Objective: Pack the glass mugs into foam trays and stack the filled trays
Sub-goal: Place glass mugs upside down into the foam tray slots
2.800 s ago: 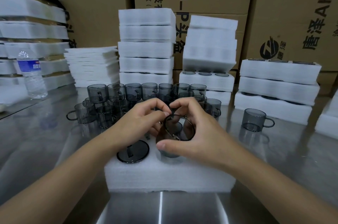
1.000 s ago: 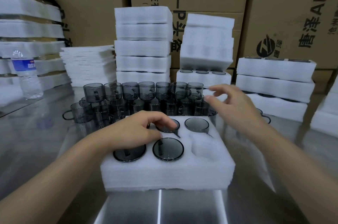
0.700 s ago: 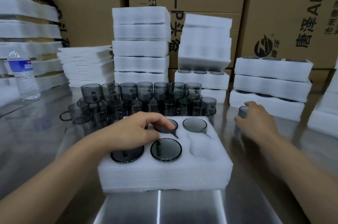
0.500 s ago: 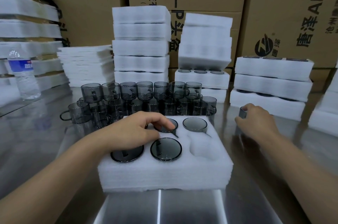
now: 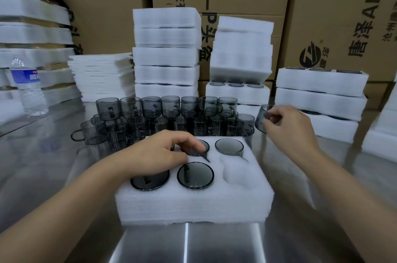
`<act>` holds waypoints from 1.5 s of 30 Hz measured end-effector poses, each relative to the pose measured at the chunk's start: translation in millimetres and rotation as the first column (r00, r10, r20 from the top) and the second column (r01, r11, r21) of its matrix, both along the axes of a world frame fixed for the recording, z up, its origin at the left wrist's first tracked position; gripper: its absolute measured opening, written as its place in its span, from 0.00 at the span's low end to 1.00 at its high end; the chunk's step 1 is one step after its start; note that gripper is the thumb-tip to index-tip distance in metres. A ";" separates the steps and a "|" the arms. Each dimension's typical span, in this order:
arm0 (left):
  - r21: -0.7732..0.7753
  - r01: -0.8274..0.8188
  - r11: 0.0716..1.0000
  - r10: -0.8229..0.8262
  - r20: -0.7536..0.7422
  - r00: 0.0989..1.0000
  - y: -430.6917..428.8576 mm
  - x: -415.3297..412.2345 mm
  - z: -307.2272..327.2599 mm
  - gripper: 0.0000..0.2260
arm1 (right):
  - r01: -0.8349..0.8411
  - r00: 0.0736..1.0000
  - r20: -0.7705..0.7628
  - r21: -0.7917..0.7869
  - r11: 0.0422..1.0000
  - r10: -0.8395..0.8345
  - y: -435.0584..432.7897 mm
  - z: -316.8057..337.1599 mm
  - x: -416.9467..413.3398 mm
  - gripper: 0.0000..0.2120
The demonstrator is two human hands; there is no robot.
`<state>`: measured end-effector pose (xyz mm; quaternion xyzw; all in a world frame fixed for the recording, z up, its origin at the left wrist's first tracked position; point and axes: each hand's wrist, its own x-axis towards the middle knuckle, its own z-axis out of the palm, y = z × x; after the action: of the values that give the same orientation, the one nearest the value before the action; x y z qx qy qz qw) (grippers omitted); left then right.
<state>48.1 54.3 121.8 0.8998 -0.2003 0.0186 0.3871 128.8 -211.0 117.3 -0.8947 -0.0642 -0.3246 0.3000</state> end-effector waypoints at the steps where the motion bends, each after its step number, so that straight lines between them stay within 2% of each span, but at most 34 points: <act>1: -0.023 -0.006 1.000 0.006 0.002 1.000 -0.8 -0.4 0.4 0.21 | -0.046 0.998 0.047 0.009 0.999 0.046 7.4 4.0 -5.6 0.06; 4: -0.129 -0.011 0.992 0.008 -0.025 1.000 -2.6 -2.0 2.5 0.16 | -0.181 0.972 0.158 0.028 0.983 0.174 29.2 12.3 -25.0 0.04; 7: -0.196 -0.048 0.979 0.039 -0.047 0.998 -2.1 -2.3 4.1 0.10 | -0.315 0.939 0.174 0.080 0.946 0.297 48.1 13.9 -44.6 0.03; 9: -0.219 -0.090 0.972 0.083 -0.041 0.996 -1.8 -1.6 5.1 0.09 | -0.388 0.912 0.170 0.063 0.920 0.373 57.8 12.6 -55.1 0.04; 12: -0.265 -0.150 0.953 0.150 -0.019 0.988 -3.9 -1.1 6.1 0.12 | -0.475 0.868 0.155 -0.018 0.880 0.472 67.4 8.1 -66.8 0.05; 15: -0.291 -0.170 0.942 0.167 -0.036 0.985 -4.3 -0.4 5.5 0.20 | -0.533 0.824 0.157 -0.112 0.839 0.544 71.0 3.5 -72.6 0.05; 18: -0.310 -0.173 0.935 0.164 -0.056 0.985 -5.1 -0.2 6.0 0.19 | -0.553 0.787 0.167 -0.237 0.799 0.594 72.0 1.7 -74.7 0.07; 24: -0.385 -0.191 0.903 0.186 -0.050 0.981 -1.4 -0.9 6.7 0.15 | -0.502 0.811 0.181 -0.274 0.820 0.557 73.3 -1.8 -74.0 0.08; 29: -0.342 -0.149 0.928 0.143 -0.043 0.989 -0.8 -2.0 6.1 0.22 | -0.456 0.850 0.173 -0.230 0.860 0.497 74.2 -2.5 -71.6 0.26; 32: -0.333 -0.157 0.930 0.154 -0.034 0.987 -0.7 -2.9 5.5 0.24 | -0.433 0.872 0.155 -0.200 0.879 0.464 74.0 -3.6 -70.6 0.31; 39: -0.344 -0.133 0.929 0.122 -0.054 0.991 -1.9 -3.5 6.4 0.19 | -0.456 0.877 0.120 -0.096 0.885 0.465 72.1 -6.9 -66.4 0.27; 43: -0.338 -0.114 0.934 0.096 -0.070 0.993 -1.4 -3.7 5.5 0.31 | -0.482 0.867 0.086 -0.106 0.870 0.491 72.0 -5.9 -66.8 0.24; 45: -0.317 -0.106 0.942 0.087 -0.071 0.994 -1.6 -3.8 5.4 0.33 | -0.499 0.858 0.076 -0.104 0.860 0.507 71.5 -4.9 -67.0 0.24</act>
<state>44.3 52.8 127.1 0.8339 -0.1394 0.0446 0.5322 61.8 -139.5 112.4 -0.8407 -0.3239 -0.2770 0.3342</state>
